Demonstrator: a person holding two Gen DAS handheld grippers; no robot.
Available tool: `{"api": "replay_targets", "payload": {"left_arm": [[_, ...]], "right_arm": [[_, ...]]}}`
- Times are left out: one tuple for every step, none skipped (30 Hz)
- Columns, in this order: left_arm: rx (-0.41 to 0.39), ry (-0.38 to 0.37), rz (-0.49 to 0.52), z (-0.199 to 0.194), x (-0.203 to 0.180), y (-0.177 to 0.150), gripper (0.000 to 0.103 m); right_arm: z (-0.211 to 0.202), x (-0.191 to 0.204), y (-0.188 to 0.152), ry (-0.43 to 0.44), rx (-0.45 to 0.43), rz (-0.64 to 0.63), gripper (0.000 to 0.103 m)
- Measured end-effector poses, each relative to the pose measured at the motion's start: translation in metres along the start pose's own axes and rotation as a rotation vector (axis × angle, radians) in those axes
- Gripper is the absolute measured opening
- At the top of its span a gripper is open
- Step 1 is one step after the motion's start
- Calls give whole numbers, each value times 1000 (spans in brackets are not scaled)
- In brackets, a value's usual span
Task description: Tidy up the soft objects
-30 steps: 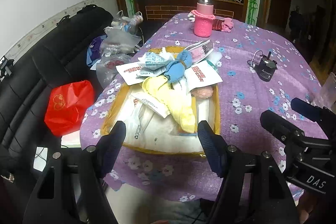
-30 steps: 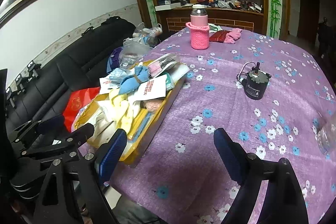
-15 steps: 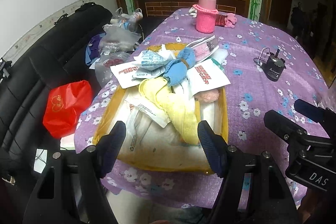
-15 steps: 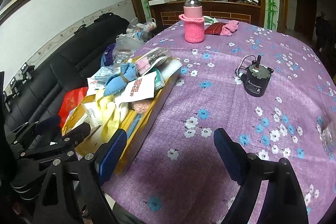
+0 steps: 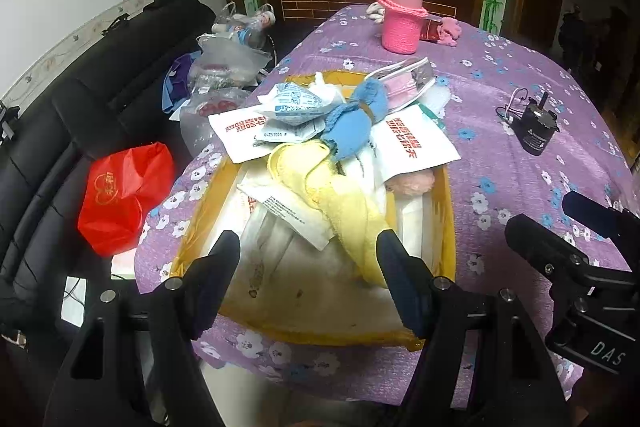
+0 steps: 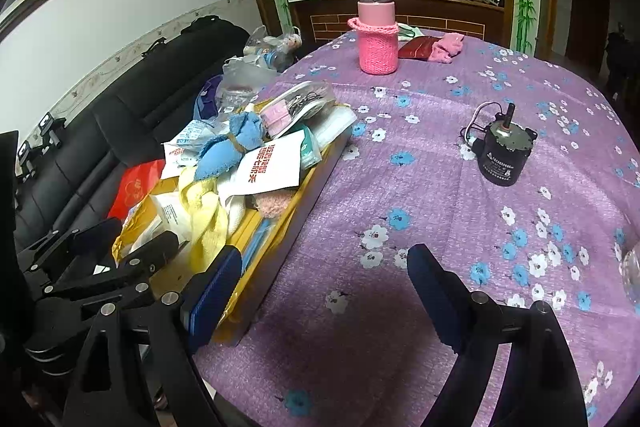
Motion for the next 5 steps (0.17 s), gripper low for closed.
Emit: {"api": "replay_targets", "payload": {"left_arm": [[0, 2, -1, 1, 0, 0, 70], [3, 0, -3, 2, 1, 0, 70], [4, -7, -6, 3, 1, 0, 70], [4, -14, -10, 4, 2, 0, 70], [2, -18, -12, 4, 3, 0, 70]], "right_arm": [[1, 0, 0, 0, 1, 0, 86], [1, 1, 0, 1, 1, -1, 86], [2, 1, 0, 4, 0, -1, 86], [2, 1, 0, 6, 0, -2, 86], [2, 2, 0, 4, -1, -2, 86]]}}
Point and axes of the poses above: each gripper's, at about its wrist camera, not at the fingertips, and z roughly the way its jaws point, x to its left, y to its top, the point moved 4 cm from there along z, roughly the way its jaws point, and after that the axes turned 1 degree about y, right-handed, at the moved point
